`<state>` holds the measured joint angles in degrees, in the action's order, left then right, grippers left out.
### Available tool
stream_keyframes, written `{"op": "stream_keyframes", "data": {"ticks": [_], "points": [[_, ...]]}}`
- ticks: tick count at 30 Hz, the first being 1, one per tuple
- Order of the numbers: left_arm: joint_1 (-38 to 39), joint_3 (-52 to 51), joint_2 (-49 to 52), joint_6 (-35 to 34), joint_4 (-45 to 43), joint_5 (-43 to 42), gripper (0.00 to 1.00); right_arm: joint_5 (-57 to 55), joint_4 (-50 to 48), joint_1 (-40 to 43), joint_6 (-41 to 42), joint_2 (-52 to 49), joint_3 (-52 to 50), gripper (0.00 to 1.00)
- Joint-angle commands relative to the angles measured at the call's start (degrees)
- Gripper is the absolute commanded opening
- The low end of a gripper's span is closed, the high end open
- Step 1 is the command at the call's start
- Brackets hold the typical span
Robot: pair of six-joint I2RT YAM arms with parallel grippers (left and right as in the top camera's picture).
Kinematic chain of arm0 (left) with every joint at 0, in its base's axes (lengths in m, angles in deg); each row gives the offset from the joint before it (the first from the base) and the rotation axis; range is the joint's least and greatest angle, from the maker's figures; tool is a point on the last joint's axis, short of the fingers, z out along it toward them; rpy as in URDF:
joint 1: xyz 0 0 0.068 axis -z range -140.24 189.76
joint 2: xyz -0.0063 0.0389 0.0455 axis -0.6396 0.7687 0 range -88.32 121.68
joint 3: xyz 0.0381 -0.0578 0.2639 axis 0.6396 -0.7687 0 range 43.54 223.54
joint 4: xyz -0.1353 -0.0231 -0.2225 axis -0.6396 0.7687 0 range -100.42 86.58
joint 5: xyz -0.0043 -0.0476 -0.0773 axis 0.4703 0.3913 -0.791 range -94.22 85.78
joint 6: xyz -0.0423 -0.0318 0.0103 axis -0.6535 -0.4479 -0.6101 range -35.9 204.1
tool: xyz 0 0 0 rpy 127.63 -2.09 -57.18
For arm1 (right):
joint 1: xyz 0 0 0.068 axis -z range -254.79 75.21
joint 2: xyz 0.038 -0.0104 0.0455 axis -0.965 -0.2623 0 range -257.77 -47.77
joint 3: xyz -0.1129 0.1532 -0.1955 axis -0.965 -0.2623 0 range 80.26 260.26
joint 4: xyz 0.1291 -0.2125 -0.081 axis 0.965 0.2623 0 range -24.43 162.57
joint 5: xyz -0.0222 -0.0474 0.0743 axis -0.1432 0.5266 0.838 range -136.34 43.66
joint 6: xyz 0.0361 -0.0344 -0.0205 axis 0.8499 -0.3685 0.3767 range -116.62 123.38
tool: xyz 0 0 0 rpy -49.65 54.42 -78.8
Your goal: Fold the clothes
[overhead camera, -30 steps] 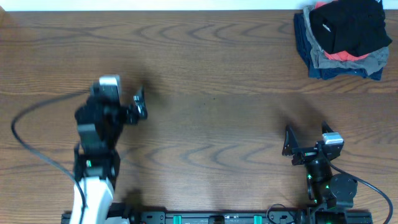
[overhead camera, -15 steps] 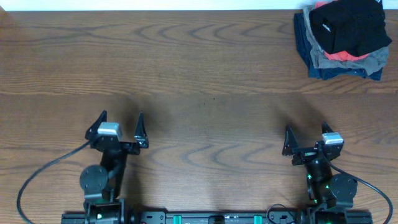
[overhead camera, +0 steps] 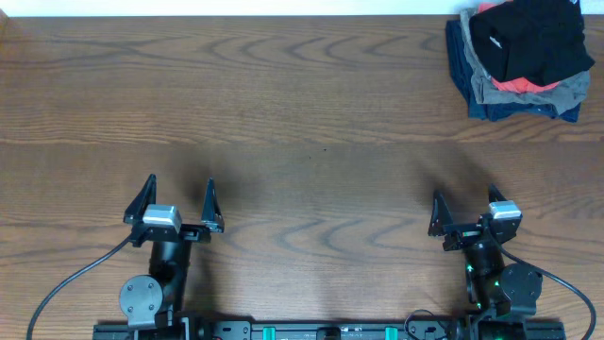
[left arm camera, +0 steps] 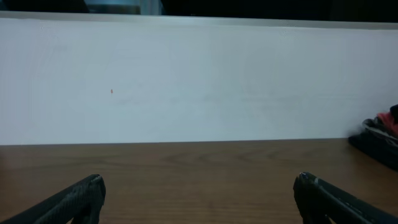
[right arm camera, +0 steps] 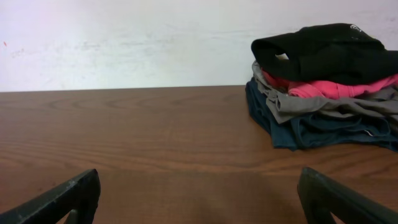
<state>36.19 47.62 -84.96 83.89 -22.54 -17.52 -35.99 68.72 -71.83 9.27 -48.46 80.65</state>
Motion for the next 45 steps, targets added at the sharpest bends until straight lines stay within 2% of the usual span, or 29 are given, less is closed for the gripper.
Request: {"op": "stream_keyframes", "data": {"ticks": [1, 14, 24, 45], "points": [[0.13, -1.55, -2.14, -0.33, -0.13, 0.39, 0.98, -0.48, 0.28, -0.9, -0.17, 0.35, -0.07, 0.99], [0.13, -3.85, -3.28, -0.31, 1.84, 0.26, 0.98, -0.48, 0.28, -0.9, -0.17, 0.35, -0.07, 0.99], [0.15, -3.85, -3.28, -0.52, 15.32, 0.31, 0.98, -0.48, 0.26, -0.9, -0.17, 0.37, -0.07, 0.99], [1.51, -3.85, -3.13, -0.52, 15.08, 0.26, 0.98, -0.48, 0.28, -0.9, -0.17, 0.35, -0.07, 0.99]]}}
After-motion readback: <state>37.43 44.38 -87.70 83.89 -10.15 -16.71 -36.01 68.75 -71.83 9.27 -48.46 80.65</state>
